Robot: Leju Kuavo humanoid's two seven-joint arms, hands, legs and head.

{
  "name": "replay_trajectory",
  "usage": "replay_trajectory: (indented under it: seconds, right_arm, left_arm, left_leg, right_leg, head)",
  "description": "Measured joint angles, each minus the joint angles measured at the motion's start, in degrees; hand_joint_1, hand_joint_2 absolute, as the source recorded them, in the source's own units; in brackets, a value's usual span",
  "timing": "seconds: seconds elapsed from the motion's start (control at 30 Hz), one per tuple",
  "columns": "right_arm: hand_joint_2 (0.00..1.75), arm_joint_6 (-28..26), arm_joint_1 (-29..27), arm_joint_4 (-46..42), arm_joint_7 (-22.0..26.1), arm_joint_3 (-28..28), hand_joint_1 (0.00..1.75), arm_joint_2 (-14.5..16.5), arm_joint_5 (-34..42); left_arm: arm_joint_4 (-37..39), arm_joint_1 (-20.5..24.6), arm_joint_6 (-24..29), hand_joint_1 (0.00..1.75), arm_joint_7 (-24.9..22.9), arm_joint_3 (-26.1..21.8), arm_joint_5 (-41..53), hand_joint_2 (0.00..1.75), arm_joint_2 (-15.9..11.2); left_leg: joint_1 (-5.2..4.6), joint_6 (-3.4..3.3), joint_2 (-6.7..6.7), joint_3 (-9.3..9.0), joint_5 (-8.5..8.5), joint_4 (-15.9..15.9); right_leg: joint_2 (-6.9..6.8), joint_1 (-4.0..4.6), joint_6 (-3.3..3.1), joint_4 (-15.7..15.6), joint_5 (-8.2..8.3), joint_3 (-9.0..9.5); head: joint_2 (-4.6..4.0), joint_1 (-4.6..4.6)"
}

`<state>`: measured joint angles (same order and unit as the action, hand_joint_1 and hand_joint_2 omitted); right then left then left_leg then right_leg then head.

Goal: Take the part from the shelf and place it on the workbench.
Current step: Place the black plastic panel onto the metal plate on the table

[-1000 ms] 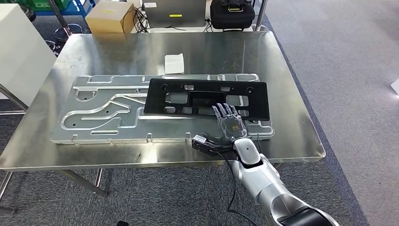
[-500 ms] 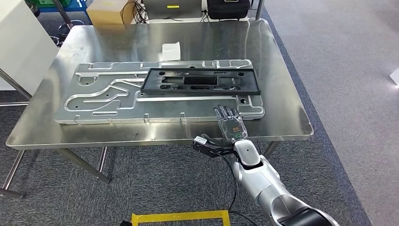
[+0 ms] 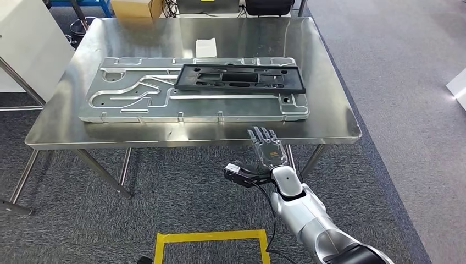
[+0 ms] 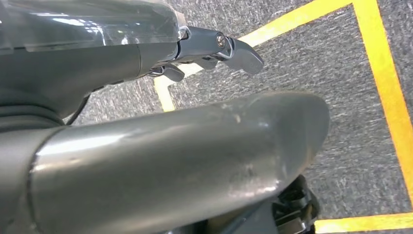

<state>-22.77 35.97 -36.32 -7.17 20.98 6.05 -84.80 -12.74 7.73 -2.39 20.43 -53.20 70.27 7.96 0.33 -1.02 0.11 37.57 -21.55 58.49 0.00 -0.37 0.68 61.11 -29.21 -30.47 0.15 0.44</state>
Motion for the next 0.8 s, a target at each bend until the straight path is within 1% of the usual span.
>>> replay_trajectory:
  seconds: [0.03,0.07,0.1,0.13,0.17,0.2,0.23,0.27,0.3,0.33,0.37,0.4,0.43,0.47,0.5,0.53,0.57,0.63,0.67,0.7,0.73,0.77,0.8]
  right_arm:
    - [0.00,-0.10,0.10,0.01,-0.03,0.00,0.00,0.05,-0.01]
    - [0.00,-0.20,0.13,0.02,-0.07,0.00,0.00,0.09,-0.01]
    - [0.00,-0.29,0.08,0.04,-0.10,0.00,0.00,0.10,-0.01]
    - [0.00,-0.38,0.02,0.08,-0.14,0.01,0.00,0.11,-0.01]
    - [0.00,-0.44,-0.03,0.10,-0.16,0.02,0.00,0.15,-0.01]
    - [0.00,-0.49,-0.09,0.13,-0.20,0.03,0.00,0.19,-0.01]
    - [0.00,-0.53,-0.13,0.18,-0.22,0.05,0.00,0.24,-0.01]
    - [0.00,-0.55,-0.21,0.22,-0.25,0.06,0.00,0.26,-0.01]
    - [0.00,-0.61,-0.35,0.30,-0.26,0.07,0.00,0.27,0.00]
    - [0.00,-0.75,-0.53,0.37,-0.27,0.07,0.00,0.27,0.02]
    - [0.00,-1.00,-0.78,0.42,-0.28,0.07,0.00,0.27,0.06]
    - [0.00,-1.38,-1.07,0.44,-0.28,0.07,0.00,0.27,0.12]
    - [0.00,-1.89,-1.41,0.44,-0.31,0.07,0.00,0.27,0.20]
    - [0.00,-2.54,-1.82,0.35,-0.38,0.04,0.00,0.26,0.32]
    - [0.00,-3.44,-2.39,0.13,-0.46,-0.05,0.00,0.25,0.53]
    - [0.00,-4.59,-3.17,-0.22,-0.54,-0.21,0.00,0.22,0.87]
    - [0.00,-5.92,-4.19,-0.78,-0.52,-0.47,0.00,0.21,1.36]
    - [0.00,-8.31,-6.64,-2.26,-0.12,-1.15,0.00,0.17,2.44]
    - [0.00,-9.06,-7.79,-3.03,0.12,-1.51,0.00,0.15,2.84]
    - [0.00,-9.46,-8.79,-3.70,0.30,-1.81,0.00,0.13,3.09]
    - [0.00,-9.64,-9.57,-4.22,0.37,-2.08,0.00,0.11,3.22]
    - [0.00,-9.69,-10.20,-4.67,0.41,-2.28,0.00,0.10,3.27]
    - [0.00,-9.69,-10.71,-5.02,0.41,-2.43,0.00,0.10,3.31]
  left_arm:
    - [0.00,0.03,0.01,0.00,0.00,0.00,-0.01,0.00,0.10]
    - [0.00,0.04,0.01,0.00,0.01,0.00,-0.01,0.00,0.18]
    - [0.00,0.02,0.02,0.00,0.01,0.00,-0.02,0.00,0.22]
    - [0.00,0.00,0.04,0.00,0.01,-0.01,-0.02,0.00,0.25]
    - [0.00,-0.07,0.09,0.00,0.01,-0.02,-0.03,0.00,0.26]
    - [0.00,-0.14,0.13,0.00,0.00,-0.03,-0.03,0.00,0.26]
    - [0.00,-0.17,0.18,0.00,-0.01,-0.05,-0.04,0.00,0.26]
    - [0.00,-0.18,0.24,0.00,-0.01,-0.06,-0.05,0.00,0.26]
    - [0.00,-0.18,0.31,0.00,0.00,-0.07,-0.07,0.00,0.26]
    - [0.00,-0.17,0.39,0.00,0.01,-0.08,-0.08,0.00,0.27]
    - [0.00,-0.17,0.49,0.00,0.02,-0.09,-0.12,0.00,0.28]
    - [0.00,-0.18,0.57,0.00,0.03,-0.11,-0.16,0.00,0.29]
    - [0.00,-0.17,0.67,0.00,0.06,-0.12,-0.22,0.00,0.30]
    - [0.00,-0.13,0.77,0.00,0.12,-0.14,-0.33,0.00,0.31]
    - [0.00,-0.10,0.89,0.00,0.22,-0.17,-0.46,0.00,0.31]
    - [0.00,-0.14,1.03,0.00,0.37,-0.22,-0.62,0.00,0.33]
    - [0.00,-0.21,1.21,0.00,0.54,-0.29,-0.80,0.00,0.34]
    - [0.00,-0.52,1.56,0.00,0.86,-0.52,-1.12,0.00,0.40]
    - [0.00,-0.61,1.68,0.00,0.98,-0.64,-1.24,0.00,0.43]
    - [0.00,-0.67,1.75,0.00,1.08,-0.77,-1.31,0.00,0.46]
    - [0.00,-0.69,1.79,0.00,1.14,-0.89,-1.33,0.00,0.48]
    - [0.00,-0.68,1.81,0.00,1.17,-0.98,-1.34,0.00,0.49]
    - [0.00,-0.70,1.83,0.00,1.19,-1.08,-1.35,0.00,0.50]
  left_leg:
    - [-0.02,0.33,0.01,0.15,0.52,-0.10]
    - [-0.02,0.71,0.02,0.26,1.08,-0.30]
    - [-0.01,1.10,0.02,0.34,1.65,-0.58]
    - [0.08,1.45,-0.02,0.57,1.54,-0.55]
    - [0.13,1.75,-0.07,1.04,0.39,0.15]
    - [0.18,2.02,-0.11,1.81,-1.89,1.97]
    - [0.31,2.22,-0.13,2.77,-4.98,4.95]
    - [0.35,2.44,-0.13,3.76,-7.91,8.72]
    - [0.38,2.63,-0.12,4.43,-9.80,12.43]
    - [0.40,2.79,-0.12,4.48,-10.22,15.07]
    - [0.41,2.89,-0.12,3.67,-9.39,15.98]
    - [0.44,2.90,-0.12,1.90,-7.84,14.85]
    - [0.46,2.84,-0.12,-0.74,-6.49,11.94]
    - [0.41,2.68,-0.15,-3.85,-6.27,7.85]
    - [0.30,2.36,-0.22,-6.49,-6.69,4.11]
    - [0.17,2.02,-0.30,-8.22,-7.37,1.38]
    - [0.00,1.64,-0.37,-9.01,-7.93,-0.09]
    - [0.04,0.75,-0.31,-8.68,-7.20,-0.60]
    - [0.14,0.17,-0.21,-8.30,-6.66,-0.76]
    - [0.26,-0.40,-0.08,-7.75,-6.02,-0.93]
    - [0.34,-0.84,0.06,-7.08,-5.38,-1.00]
    - [0.29,-1.11,0.12,-6.27,-4.80,-0.97]
    - [0.25,-1.20,0.19,-5.49,-4.25,-0.91]
  right_leg:
    - [0.01,0.21,-0.23,-2.69,-0.59,1.66]
    - [0.01,0.40,-0.42,-4.07,-0.87,2.23]
    - [0.01,0.39,-0.68,-4.29,-0.45,1.98]
    - [-0.08,0.32,-1.08,-4.53,0.18,1.60]
    - [-0.18,0.19,-1.56,-4.69,0.89,1.08]
    - [-0.28,0.05,-1.98,-4.85,1.66,0.42]
    - [-0.36,0.04,-2.29,-4.85,2.38,-0.38]
    - [-0.36,0.07,-2.48,-4.79,3.05,-1.28]
    - [-0.38,0.12,-2.51,-4.67,3.72,-2.23]
    - [-0.39,0.15,-2.46,-4.48,4.37,-3.23]
    - [-0.40,0.15,-2.35,-4.23,4.96,-4.26]
    - [-0.40,0.14,-2.19,-3.92,5.48,-5.26]
    - [-0.38,0.12,-2.00,-3.55,5.92,-6.15]
    - [-0.36,0.17,-1.74,-3.17,6.30,-6.92]
    - [-0.36,0.22,-1.43,-2.89,6.66,-7.43]
    - [-0.40,0.26,-1.11,-2.76,7.04,-7.66]
    - [-0.44,0.28,-0.77,-2.80,7.47,-7.74]
    - [-0.47,0.24,-0.08,-3.04,8.13,-7.74]
    - [-0.40,0.19,0.26,-2.60,7.36,-8.09]
    - [-0.30,0.14,0.57,-1.14,5.49,-8.73]
    - [-0.22,0.03,0.84,1.50,2.74,-9.69]
    - [-0.16,-0.01,1.08,5.18,-0.33,-10.83]
    - [-0.14,-0.04,1.27,9.14,-2.65,-11.83]
  head:
    - [0.01,0.03]
    - [0.01,0.05]
    - [0.01,0.07]
    - [0.02,0.16]
    - [0.01,0.09]
    - [0.02,-0.04]
    - [0.01,-0.15]
    - [0.01,-0.28]
    - [0.01,-0.32]
    - [0.00,-0.31]
    - [0.00,-0.32]
    - [0.00,-0.32]
    - [0.00,-0.34]
    - [0.00,-0.35]
    - [0.01,-0.31]
    - [0.01,-0.29]
    - [0.01,-0.35]
    - [0.01,-0.44]
    - [0.02,-0.45]
    - [0.01,-0.32]
    - [0.01,-0.24]
    - [0.01,-0.14]
    - [0.01,-0.06]
